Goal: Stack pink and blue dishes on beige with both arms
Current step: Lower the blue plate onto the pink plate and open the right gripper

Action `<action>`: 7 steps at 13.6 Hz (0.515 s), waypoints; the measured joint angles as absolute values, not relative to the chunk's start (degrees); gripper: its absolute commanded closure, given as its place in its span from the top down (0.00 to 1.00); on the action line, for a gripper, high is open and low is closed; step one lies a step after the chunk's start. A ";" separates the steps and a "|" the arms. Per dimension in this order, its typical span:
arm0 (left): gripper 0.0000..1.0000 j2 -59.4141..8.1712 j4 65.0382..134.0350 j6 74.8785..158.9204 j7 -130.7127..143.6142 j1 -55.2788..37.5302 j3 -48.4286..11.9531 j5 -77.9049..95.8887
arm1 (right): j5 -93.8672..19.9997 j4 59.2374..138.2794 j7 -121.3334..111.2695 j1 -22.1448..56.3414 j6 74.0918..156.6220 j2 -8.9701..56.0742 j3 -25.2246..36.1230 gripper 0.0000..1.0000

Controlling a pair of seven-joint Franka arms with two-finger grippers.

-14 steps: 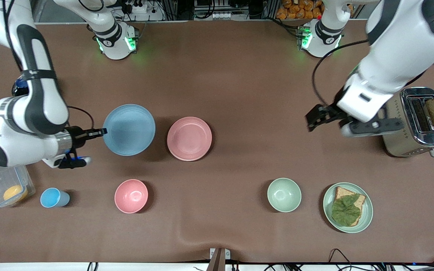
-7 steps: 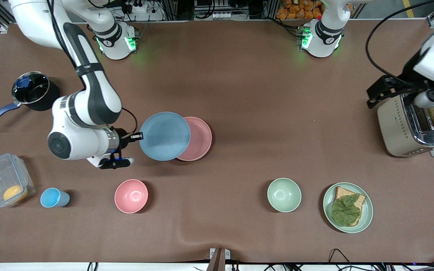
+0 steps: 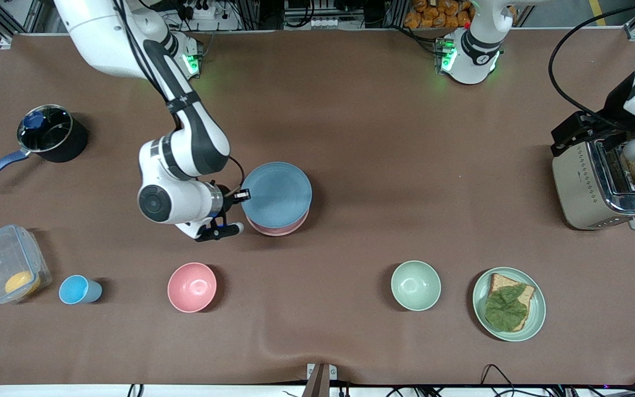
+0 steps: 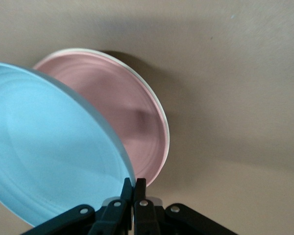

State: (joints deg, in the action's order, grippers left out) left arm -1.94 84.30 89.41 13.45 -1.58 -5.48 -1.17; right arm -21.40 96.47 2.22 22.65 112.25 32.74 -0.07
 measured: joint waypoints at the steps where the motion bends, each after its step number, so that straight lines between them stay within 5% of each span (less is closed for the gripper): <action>1: 1.00 -1.75 84.32 89.01 13.45 -1.58 -5.13 -1.17 | -21.40 96.58 2.12 22.64 112.68 33.78 0.08 0.00; 2: 1.00 -1.60 84.38 88.71 13.45 -1.59 -5.03 -1.17 | -21.40 96.60 2.02 22.64 113.03 34.59 0.28 0.34; 3: 1.00 -1.51 84.47 88.57 13.45 -1.61 -5.03 -1.17 | -21.40 96.60 2.02 22.62 113.18 35.12 0.44 0.99; 7: 1.00 -1.51 85.15 88.15 13.44 -1.84 -5.03 -1.13 | -21.41 95.62 2.02 22.59 113.25 35.19 0.65 1.00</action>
